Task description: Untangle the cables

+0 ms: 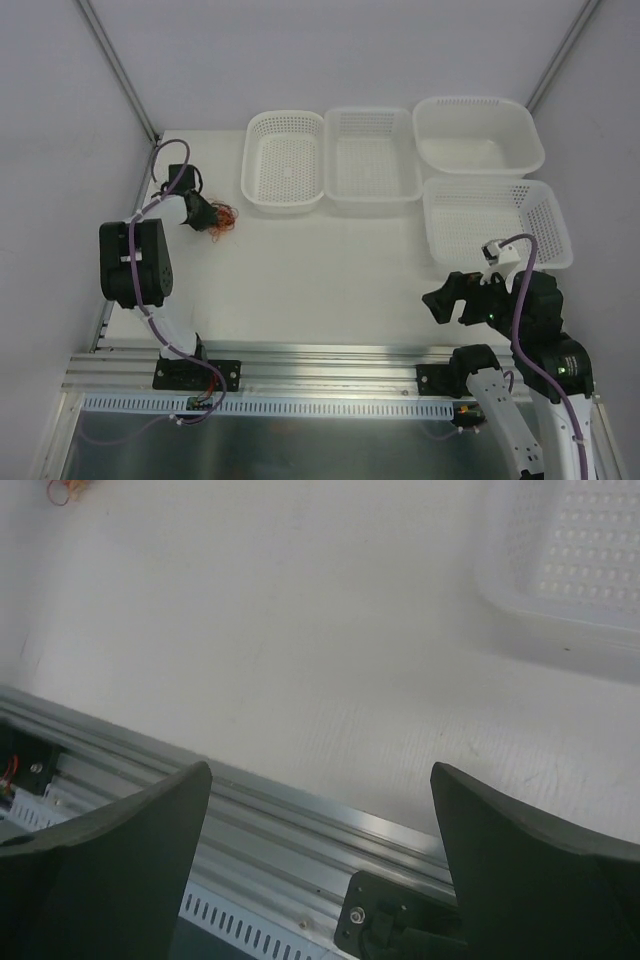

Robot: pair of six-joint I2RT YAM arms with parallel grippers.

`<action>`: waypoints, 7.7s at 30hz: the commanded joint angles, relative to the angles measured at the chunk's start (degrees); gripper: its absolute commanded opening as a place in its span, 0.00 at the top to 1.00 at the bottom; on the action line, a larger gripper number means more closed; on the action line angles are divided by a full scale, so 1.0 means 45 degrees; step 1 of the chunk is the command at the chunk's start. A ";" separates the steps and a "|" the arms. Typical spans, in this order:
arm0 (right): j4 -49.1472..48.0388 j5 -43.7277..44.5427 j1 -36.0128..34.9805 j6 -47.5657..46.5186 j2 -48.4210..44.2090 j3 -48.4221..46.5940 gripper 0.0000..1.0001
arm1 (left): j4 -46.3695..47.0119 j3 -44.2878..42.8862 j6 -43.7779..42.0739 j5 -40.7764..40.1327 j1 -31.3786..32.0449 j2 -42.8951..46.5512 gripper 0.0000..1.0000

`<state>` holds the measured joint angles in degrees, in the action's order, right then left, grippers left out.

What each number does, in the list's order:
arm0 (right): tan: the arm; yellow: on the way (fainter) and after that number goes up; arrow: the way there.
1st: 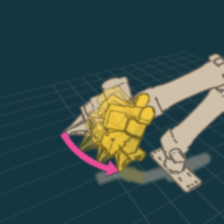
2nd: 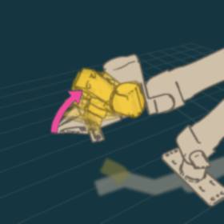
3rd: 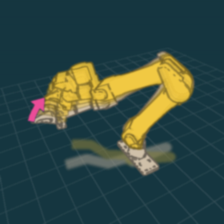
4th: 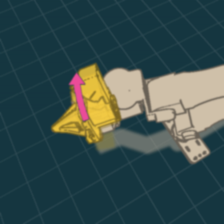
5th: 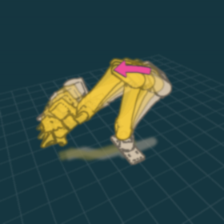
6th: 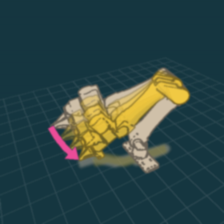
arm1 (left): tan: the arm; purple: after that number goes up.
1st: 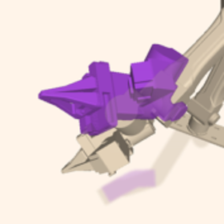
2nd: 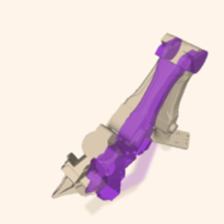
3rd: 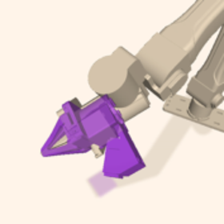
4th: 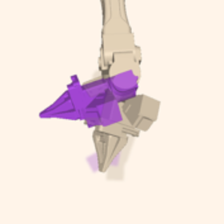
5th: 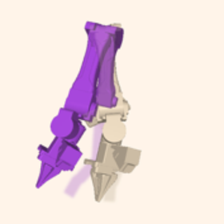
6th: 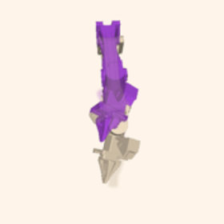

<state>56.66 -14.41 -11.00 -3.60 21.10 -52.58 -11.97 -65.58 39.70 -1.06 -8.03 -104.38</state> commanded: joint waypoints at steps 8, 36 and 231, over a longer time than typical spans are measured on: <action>-0.1223 -0.2636 0.0023 0.0486 0.0467 0.1779 0.03 | -0.1189 0.3515 -0.0795 0.1270 0.5646 0.4502 1.00; -0.8761 0.3926 -0.8219 0.4143 0.5758 0.3911 0.25 | -0.0837 0.4670 0.1213 -0.1089 1.5262 0.6100 0.49; -1.0072 -0.1915 -0.9273 -0.1857 1.8162 -0.4430 0.99 | -0.1072 0.6547 0.2368 0.0783 0.5769 0.8647 0.21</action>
<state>14.55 -25.43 -52.34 -14.11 105.67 -72.53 -20.14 -33.45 48.95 6.11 17.54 -63.00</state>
